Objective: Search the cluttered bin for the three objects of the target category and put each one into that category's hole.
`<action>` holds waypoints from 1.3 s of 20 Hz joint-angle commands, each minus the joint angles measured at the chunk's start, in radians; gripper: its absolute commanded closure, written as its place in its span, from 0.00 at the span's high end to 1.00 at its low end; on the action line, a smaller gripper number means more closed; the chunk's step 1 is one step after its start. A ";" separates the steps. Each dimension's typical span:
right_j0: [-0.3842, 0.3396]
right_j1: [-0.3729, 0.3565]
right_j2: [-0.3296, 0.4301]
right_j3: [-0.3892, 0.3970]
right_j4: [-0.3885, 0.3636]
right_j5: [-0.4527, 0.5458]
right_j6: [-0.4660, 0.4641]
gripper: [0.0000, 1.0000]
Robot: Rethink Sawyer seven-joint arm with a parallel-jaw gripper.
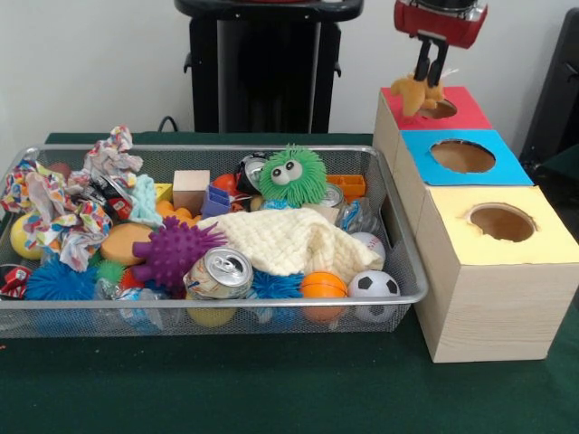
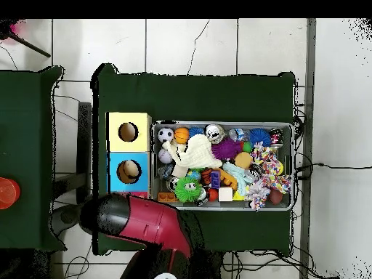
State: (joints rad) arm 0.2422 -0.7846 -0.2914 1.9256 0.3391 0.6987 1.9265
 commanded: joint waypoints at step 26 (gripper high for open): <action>0.006 -0.081 0.028 0.057 -0.027 0.014 0.222 0.00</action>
State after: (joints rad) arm 0.2304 -0.8905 -0.3061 1.9101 0.3064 0.7811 1.9265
